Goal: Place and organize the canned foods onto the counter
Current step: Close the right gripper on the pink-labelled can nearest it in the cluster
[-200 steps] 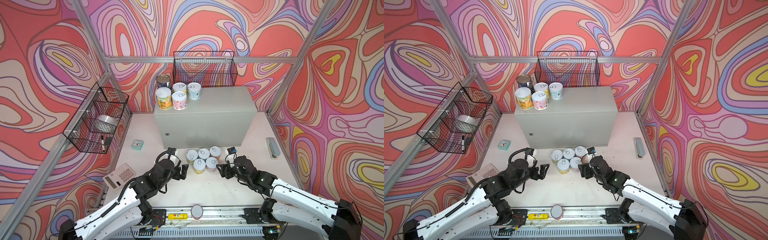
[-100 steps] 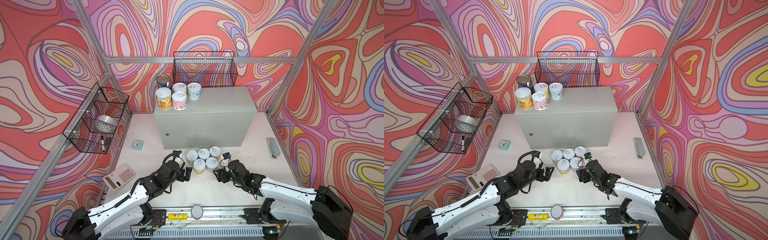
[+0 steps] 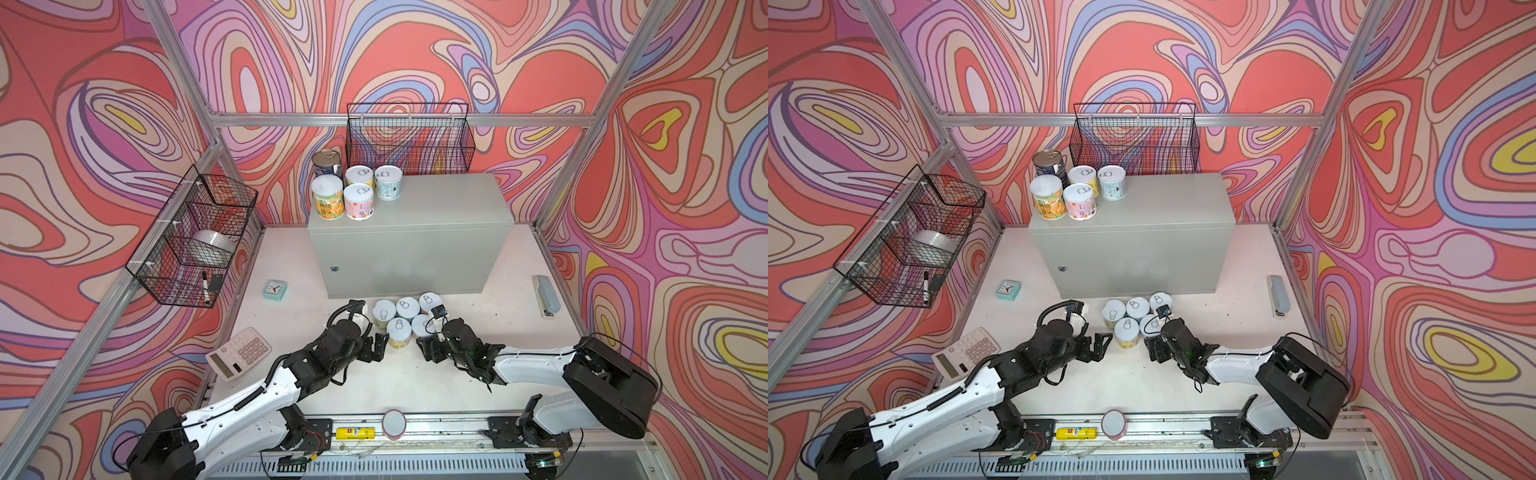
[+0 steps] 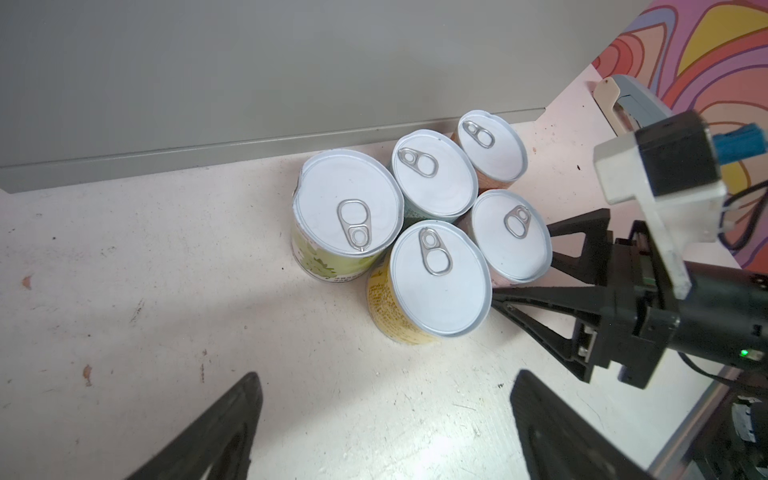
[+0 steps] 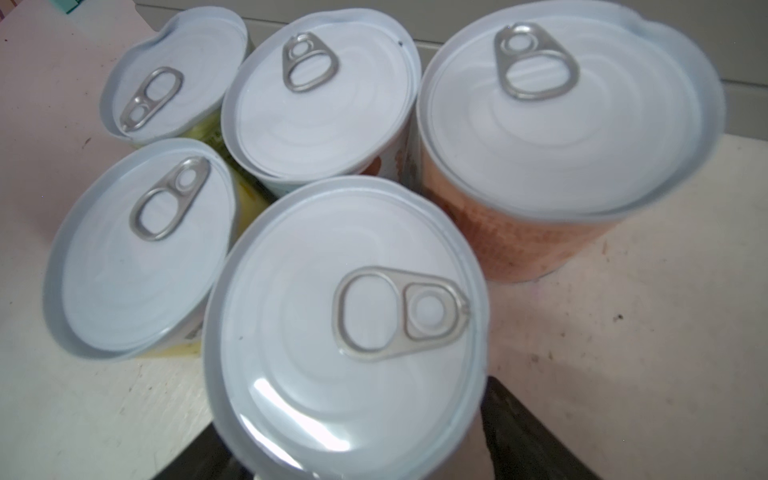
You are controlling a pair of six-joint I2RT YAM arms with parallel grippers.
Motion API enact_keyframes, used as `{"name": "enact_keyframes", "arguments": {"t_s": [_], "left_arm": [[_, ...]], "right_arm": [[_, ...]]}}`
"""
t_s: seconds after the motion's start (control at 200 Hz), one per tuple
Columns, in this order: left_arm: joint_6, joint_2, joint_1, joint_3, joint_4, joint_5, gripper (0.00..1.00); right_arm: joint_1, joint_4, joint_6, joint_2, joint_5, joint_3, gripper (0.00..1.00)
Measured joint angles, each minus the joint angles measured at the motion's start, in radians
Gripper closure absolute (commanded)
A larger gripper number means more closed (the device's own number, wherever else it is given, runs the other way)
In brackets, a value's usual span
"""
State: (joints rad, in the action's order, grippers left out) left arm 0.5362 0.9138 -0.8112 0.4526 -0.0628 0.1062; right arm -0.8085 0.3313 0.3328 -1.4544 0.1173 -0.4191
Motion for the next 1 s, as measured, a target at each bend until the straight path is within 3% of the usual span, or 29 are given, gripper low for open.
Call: {"name": "enact_keyframes", "arguments": {"t_s": [0.561,0.691,0.846,1.001], "left_arm": [[0.000,0.037,0.000,0.000,0.015,0.003,0.06],[0.000,0.024,0.000,-0.001,0.014,0.007,0.05],[0.000,0.003,0.000,-0.004,0.015,0.016,0.06],[0.000,0.004,0.000,-0.006,0.015,0.018,0.05]], "right_arm": [[-0.005,0.027,-0.066,-0.165,0.064,-0.140,0.17],[-0.005,0.028,-0.077,-0.172,0.068,-0.146,0.20],[-0.005,0.033,-0.085,-0.172,0.069,-0.146,0.36],[-0.005,0.042,-0.085,-0.166,0.069,-0.135,0.38]]}}
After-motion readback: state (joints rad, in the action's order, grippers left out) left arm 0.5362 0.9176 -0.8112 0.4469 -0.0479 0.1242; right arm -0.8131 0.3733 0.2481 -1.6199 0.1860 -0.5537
